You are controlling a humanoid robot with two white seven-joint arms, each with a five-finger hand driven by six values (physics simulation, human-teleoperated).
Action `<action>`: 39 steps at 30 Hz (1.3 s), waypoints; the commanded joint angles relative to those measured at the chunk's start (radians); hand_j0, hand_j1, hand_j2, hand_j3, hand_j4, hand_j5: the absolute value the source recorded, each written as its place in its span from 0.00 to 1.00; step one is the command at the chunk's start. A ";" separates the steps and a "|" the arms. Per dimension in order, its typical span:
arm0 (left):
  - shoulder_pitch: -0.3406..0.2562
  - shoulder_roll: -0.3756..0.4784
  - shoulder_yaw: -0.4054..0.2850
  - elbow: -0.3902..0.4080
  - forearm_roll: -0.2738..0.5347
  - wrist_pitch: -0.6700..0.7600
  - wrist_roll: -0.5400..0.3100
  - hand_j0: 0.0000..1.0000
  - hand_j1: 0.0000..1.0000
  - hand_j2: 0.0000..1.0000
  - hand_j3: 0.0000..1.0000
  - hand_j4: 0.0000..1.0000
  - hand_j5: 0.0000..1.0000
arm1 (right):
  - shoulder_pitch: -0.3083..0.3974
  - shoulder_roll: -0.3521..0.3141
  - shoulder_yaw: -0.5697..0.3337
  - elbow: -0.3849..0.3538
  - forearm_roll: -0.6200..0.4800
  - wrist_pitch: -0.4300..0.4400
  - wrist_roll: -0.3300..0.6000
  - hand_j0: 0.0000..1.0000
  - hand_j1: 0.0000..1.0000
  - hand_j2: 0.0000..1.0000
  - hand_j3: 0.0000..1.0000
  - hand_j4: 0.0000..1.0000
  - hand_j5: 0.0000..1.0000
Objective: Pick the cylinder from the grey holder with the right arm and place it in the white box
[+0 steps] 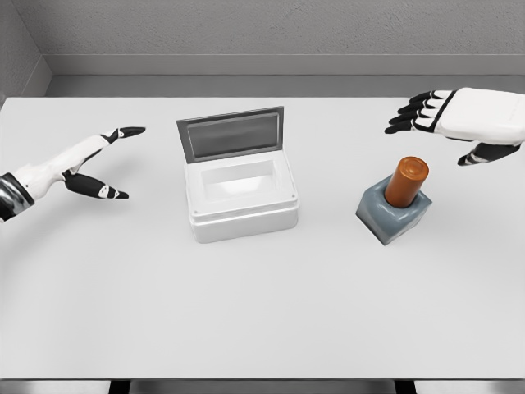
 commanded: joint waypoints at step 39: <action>0.000 0.002 0.001 0.003 0.008 0.002 -0.012 1.00 1.00 1.00 1.00 1.00 1.00 | -0.081 0.037 0.112 -0.045 0.003 0.001 0.065 1.00 1.00 1.00 1.00 1.00 1.00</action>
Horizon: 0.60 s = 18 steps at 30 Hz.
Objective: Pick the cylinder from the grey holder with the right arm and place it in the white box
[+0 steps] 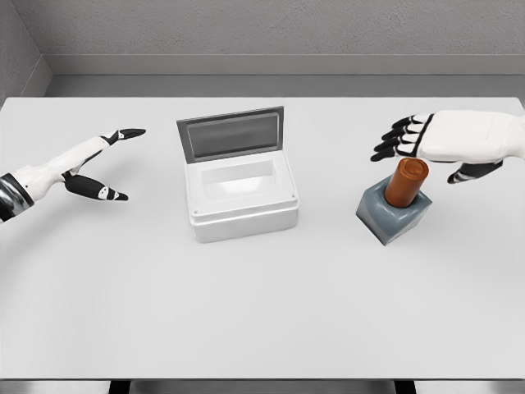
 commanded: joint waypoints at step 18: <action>0.000 -0.001 -0.002 -0.002 0.006 0.002 0.000 1.00 1.00 1.00 1.00 1.00 1.00 | 0.009 0.020 0.025 0.012 -0.004 0.002 0.000 1.00 1.00 1.00 1.00 1.00 1.00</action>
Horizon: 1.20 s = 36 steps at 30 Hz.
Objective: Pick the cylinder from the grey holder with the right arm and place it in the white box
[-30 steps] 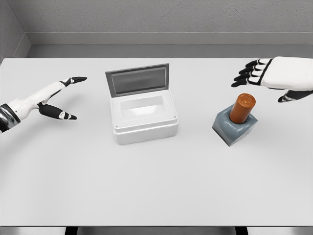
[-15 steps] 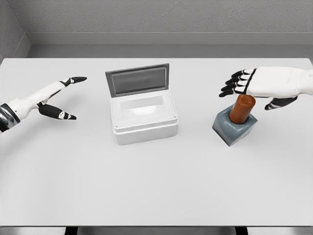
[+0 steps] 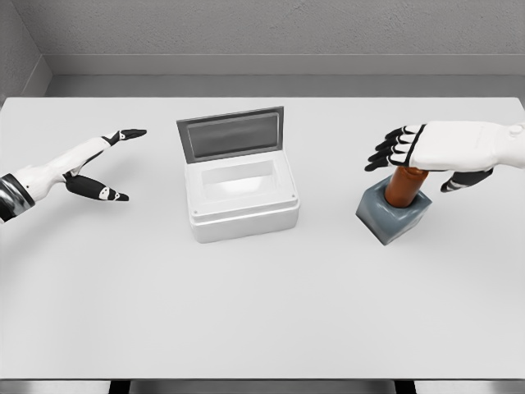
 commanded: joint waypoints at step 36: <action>-0.002 0.001 0.000 -0.001 0.006 0.002 0.000 1.00 1.00 1.00 1.00 1.00 1.00 | 0.020 0.037 -0.002 0.074 -0.009 0.002 0.003 0.60 0.60 0.60 0.60 0.60 0.60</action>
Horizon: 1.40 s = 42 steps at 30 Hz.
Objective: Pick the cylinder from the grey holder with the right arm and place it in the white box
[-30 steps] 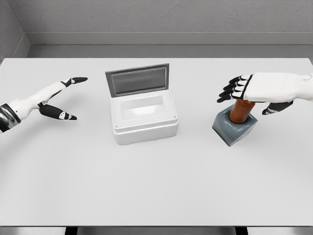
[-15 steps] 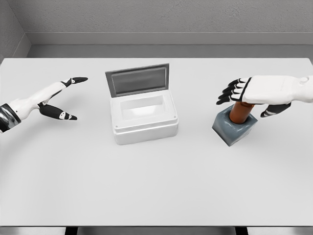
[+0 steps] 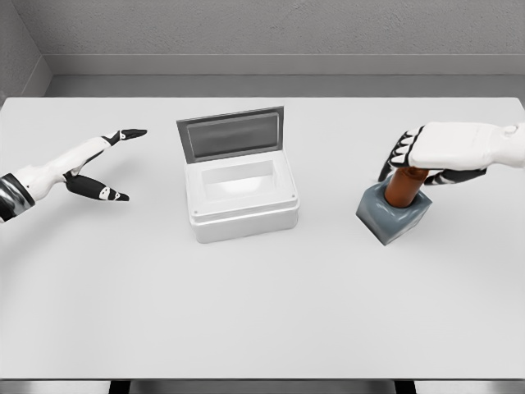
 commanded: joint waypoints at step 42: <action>0.000 0.001 0.001 -0.002 0.009 0.002 0.005 1.00 1.00 1.00 1.00 1.00 1.00 | -0.043 0.088 -0.059 0.017 -0.049 0.002 0.000 0.43 0.43 0.43 0.43 0.43 0.43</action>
